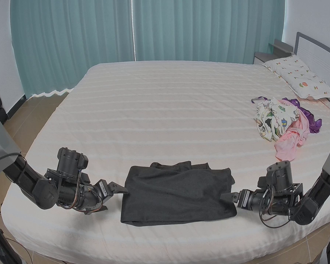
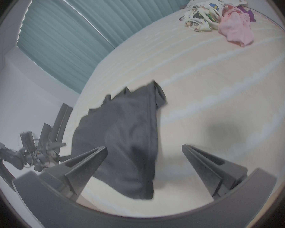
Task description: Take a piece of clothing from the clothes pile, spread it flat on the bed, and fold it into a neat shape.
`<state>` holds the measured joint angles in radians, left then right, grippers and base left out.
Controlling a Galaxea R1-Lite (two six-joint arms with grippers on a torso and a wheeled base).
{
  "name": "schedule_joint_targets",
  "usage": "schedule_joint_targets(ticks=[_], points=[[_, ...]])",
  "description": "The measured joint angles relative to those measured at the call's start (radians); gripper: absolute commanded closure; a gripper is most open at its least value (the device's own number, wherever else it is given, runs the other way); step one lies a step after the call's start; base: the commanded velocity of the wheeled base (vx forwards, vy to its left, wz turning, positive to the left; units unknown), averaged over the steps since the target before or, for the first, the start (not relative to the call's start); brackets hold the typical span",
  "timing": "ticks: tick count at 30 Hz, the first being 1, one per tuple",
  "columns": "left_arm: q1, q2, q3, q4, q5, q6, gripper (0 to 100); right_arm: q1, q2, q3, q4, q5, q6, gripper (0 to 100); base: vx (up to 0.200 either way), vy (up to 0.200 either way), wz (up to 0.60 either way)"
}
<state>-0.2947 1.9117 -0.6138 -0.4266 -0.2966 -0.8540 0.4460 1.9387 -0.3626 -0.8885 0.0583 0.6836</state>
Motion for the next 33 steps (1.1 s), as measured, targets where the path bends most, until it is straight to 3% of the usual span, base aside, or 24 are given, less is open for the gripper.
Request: schedule_joint_targets(ticks=[10, 22, 23, 33], points=[[-0.008, 0.000, -0.009, -0.003, -0.005, -0.058, 0, -0.057, 0.045, -0.304, 0.177, 0.002, 0.037, 0, 0.000, 0.000, 0.00], [-0.009, 0.003, -0.016, -0.004, -0.007, -0.071, 0, -0.084, 0.214, -0.509, 0.209, 0.000, 0.056, 0, 0.000, 0.000, 0.00], [-0.009, 0.003, -0.016, -0.004, -0.007, -0.071, 0, -0.084, 0.228, -0.523, 0.209, -0.001, 0.056, 100, 0.000, 0.000, 0.00], [-0.003, 0.011, -0.001, -0.031, -0.007, -0.073, 0, -0.106, 0.283, -0.577, 0.197, -0.018, 0.080, 100, 0.000, 0.000, 0.00]])
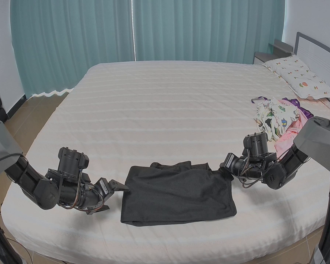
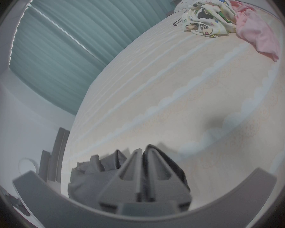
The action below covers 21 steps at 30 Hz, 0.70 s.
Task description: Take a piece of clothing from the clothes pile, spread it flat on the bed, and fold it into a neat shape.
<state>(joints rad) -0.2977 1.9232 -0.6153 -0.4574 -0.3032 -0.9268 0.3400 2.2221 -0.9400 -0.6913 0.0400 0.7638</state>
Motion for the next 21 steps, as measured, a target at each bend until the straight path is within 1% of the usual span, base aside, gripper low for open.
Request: schedule_joint_targets(ticks=[7, 13, 15, 18, 21], points=[[0.002, 0.006, 0.012, -0.001, -0.001, -0.007, 0, -0.022, 0.003, -0.012, -0.032, -0.017, 0.100, 100, 0.000, 0.000, 0.00], [0.005, 0.010, 0.012, -0.001, -0.001, -0.013, 0, -0.039, 0.003, -0.011, -0.035, -0.032, 0.107, 100, 0.000, 0.000, 0.00], [0.007, 0.012, 0.011, -0.001, -0.001, -0.013, 0, -0.043, 0.003, -0.010, -0.035, -0.056, 0.109, 100, 0.000, 0.000, 0.00], [0.009, 0.013, 0.011, -0.001, -0.001, -0.013, 0, -0.050, 0.006, -0.007, -0.037, -0.070, 0.114, 100, 0.000, 0.000, 0.00], [0.010, 0.014, 0.011, -0.001, -0.001, -0.013, 0, -0.053, 0.008, -0.004, -0.037, -0.072, 0.140, 100, 0.000, 0.000, 0.00]])
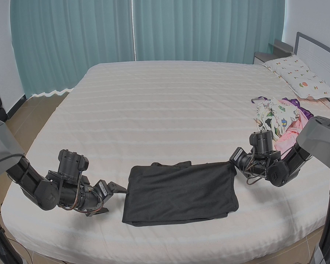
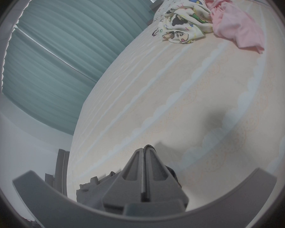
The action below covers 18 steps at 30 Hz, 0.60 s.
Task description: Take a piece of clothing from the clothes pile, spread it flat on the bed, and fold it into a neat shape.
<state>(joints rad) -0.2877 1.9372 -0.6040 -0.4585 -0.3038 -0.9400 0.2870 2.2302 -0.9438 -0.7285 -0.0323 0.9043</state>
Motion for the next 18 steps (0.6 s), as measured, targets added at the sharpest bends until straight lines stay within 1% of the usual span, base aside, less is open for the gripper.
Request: schedule_joint_targets(ticks=[2, 5, 6, 13, 18], points=[[0.001, 0.000, 0.000, 0.000, 0.000, 0.000, 0, 0.000, 0.000, 0.001, 0.000, 0.000, 0.020, 100, 0.000, 0.000, 0.00], [0.002, 0.001, 0.000, 0.000, 0.000, 0.000, 0, 0.000, 0.003, 0.003, 0.001, 0.001, 0.024, 100, 0.000, 0.000, 0.00], [0.003, 0.001, 0.000, 0.000, 0.000, 0.000, 0, 0.000, 0.003, 0.004, 0.001, 0.001, 0.024, 0, 0.000, 0.000, 0.00], [0.006, 0.001, 0.001, 0.000, -0.001, 0.000, 0, 0.003, -0.008, 0.029, -0.005, 0.001, 0.015, 0, 0.000, 0.000, 0.00], [0.008, -0.006, 0.002, 0.000, 0.000, 0.000, 0, 0.000, -0.061, 0.081, -0.012, 0.001, -0.012, 0, 0.000, 0.000, 0.00]])
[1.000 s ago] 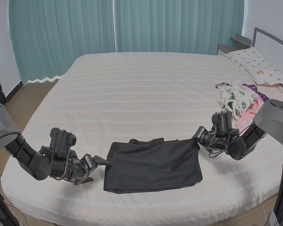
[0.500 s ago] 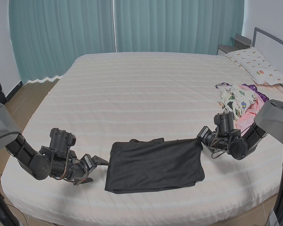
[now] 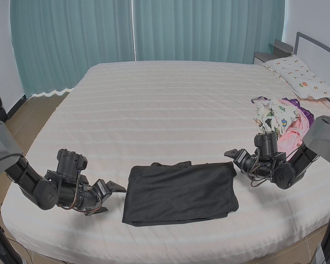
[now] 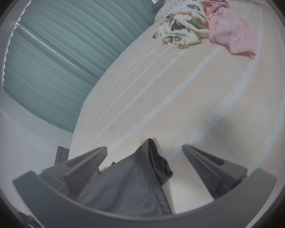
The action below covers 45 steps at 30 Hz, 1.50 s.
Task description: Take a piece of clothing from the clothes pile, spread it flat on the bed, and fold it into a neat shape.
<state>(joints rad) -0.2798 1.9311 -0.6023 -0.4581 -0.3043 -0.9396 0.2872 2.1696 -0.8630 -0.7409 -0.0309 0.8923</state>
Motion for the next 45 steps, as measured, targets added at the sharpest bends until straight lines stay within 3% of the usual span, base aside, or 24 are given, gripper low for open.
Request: schedule_joint_targets(ticks=[8, 14, 21, 28, 36, 45], points=[[0.011, -0.122, 0.015, 0.001, 0.051, 0.006, 0, -0.003, -0.200, 0.164, -0.005, 0.000, -0.066, 0, 0.000, 0.000, 0.00], [0.009, -0.277, 0.039, 0.002, 0.205, 0.031, 0, -0.003, -0.442, 0.322, -0.002, 0.000, -0.142, 0, 0.000, 0.000, 0.00], [0.001, -0.504, 0.113, 0.003, 0.349, 0.105, 0, -0.006, -0.768, 0.499, 0.035, -0.009, -0.293, 0, 0.000, 0.000, 0.00], [-0.003, -0.733, 0.210, 0.008, 0.498, 0.227, 0, -0.034, -1.103, 0.601, 0.184, -0.025, -0.410, 0, 0.000, 0.000, 0.00], [-0.005, -0.971, 0.310, 0.026, 0.653, 0.402, 0, -0.078, -1.483, 0.661, 0.466, -0.029, -0.494, 0, 0.000, 0.000, 0.00], [0.003, -1.244, 0.397, 0.127, 0.747, 0.606, 0, -0.104, -1.870, 0.757, 0.726, -0.026, -0.657, 0, 0.000, 0.000, 0.00]])
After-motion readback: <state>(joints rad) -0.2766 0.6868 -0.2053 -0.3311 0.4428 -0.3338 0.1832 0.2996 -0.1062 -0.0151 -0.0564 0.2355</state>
